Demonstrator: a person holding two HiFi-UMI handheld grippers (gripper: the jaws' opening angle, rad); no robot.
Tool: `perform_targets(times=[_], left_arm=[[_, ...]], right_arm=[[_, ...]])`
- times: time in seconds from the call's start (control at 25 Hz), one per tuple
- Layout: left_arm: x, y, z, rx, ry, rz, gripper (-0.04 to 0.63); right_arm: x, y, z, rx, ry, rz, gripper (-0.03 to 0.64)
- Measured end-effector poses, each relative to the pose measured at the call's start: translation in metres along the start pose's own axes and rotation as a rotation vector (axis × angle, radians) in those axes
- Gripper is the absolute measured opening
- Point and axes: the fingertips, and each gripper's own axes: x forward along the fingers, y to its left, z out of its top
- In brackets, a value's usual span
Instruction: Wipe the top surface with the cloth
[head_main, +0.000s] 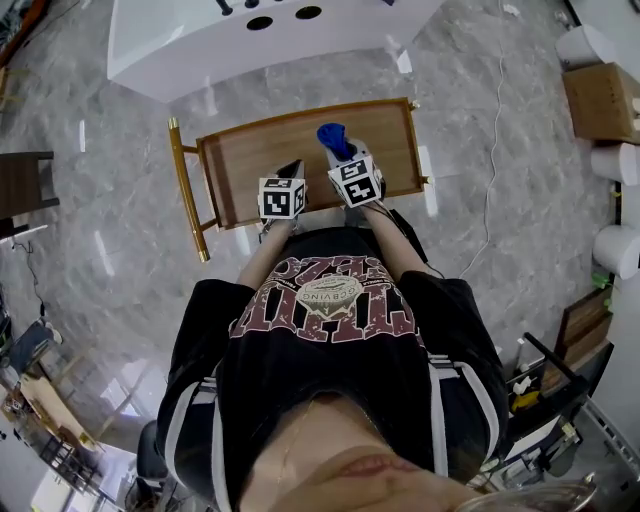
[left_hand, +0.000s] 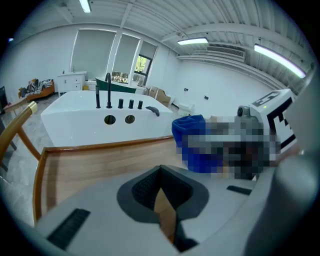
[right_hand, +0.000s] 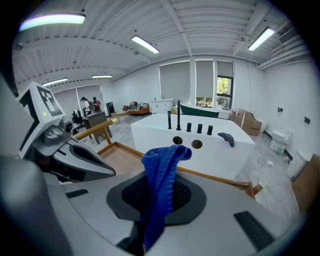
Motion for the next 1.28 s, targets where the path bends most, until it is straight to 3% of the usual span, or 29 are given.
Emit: perform_targets(times=[0.32,0.92,1.28], left_arm=[[-0.025,-0.005,0.046,0.010,-0.130,0.006,0.049],[-0.108,-0.044,0.150,0.043,-0.451,-0.024,0.049],[-0.163,-0.064,0.201,0.124,-0.613,-0.028,0.049]], right_arm=[[-0.030,0.005,0.059,0.012,-0.172,0.001,0.064],[-0.099,0.022,0.164,0.007,-0.430,-0.006,0.064],[-0.143,0.025,0.215,-0.011,-0.563,-0.017,0.064]])
